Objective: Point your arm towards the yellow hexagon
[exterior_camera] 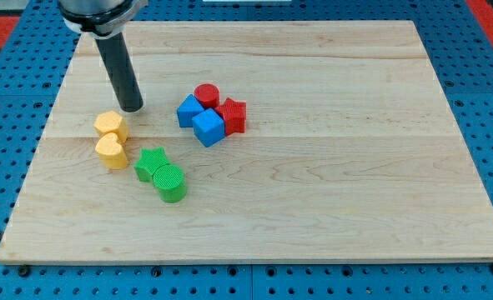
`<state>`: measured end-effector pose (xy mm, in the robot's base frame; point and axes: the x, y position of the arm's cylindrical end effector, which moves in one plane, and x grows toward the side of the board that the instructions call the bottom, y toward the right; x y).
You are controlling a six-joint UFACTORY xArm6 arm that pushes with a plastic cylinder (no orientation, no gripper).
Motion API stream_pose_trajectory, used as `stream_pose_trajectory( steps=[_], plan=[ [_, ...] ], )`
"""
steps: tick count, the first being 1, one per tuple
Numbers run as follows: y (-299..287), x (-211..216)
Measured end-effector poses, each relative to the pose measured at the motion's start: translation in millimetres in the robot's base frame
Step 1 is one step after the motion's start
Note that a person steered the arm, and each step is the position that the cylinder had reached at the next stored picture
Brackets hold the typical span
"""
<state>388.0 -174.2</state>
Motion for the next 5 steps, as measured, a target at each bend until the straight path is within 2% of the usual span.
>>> stream_pose_trajectory(
  steps=[3, 4, 5],
  plan=[
    [-23, 1],
    [-62, 13],
    [-12, 55]
  ],
)
